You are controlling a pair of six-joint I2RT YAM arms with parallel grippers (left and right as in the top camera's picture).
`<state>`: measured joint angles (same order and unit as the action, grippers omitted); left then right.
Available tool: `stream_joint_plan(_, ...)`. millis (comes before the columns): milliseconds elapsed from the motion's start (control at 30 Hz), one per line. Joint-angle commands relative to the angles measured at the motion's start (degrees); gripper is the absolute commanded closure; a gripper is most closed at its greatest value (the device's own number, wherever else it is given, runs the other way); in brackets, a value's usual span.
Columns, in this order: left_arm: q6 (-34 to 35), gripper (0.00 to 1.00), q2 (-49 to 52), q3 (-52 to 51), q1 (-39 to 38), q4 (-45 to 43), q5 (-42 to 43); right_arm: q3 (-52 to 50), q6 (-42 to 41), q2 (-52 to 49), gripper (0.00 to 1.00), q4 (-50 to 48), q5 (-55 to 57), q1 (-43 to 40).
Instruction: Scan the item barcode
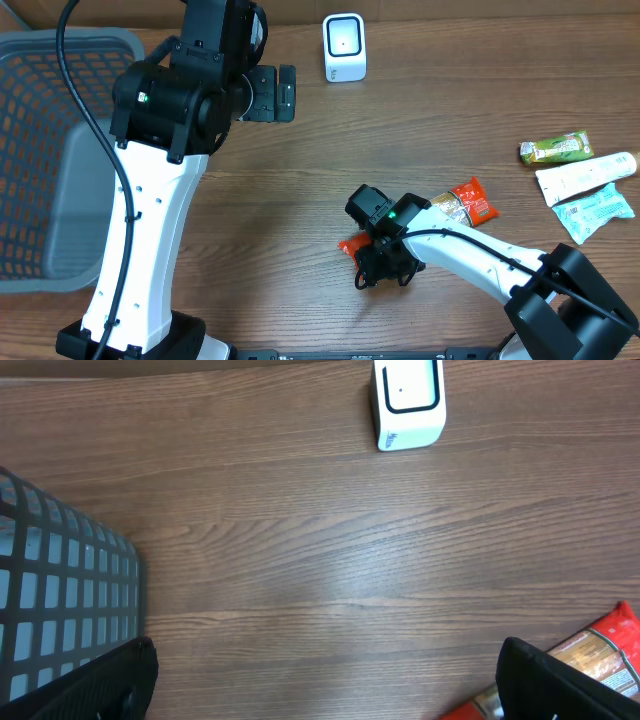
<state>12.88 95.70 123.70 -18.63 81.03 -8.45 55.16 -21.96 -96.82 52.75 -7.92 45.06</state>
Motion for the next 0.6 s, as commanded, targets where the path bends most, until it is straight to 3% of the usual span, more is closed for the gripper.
stream_joint_plan(0,-1.09,0.01,0.24,0.15,0.24,-0.02,-0.55,-0.55,-0.26,0.04,0.31,-3.76,4.17,0.2)
stream_joint_plan(167,-1.09,0.0,0.24,0.15,0.24,-0.04,-0.55,-0.52,5.29,0.0,0.2,-10.91,11.17,-0.76)
stream_joint_plan(300,-1.09,0.01,0.24,0.15,0.24,-0.04,-0.55,-0.5,8.33,-0.02,0.17,-20.22,15.69,-3.74)
stream_joint_plan(567,-1.09,0.01,0.24,0.15,0.24,-0.04,-0.55,-0.28,10.08,-0.57,0.13,-34.34,8.7,-15.21)
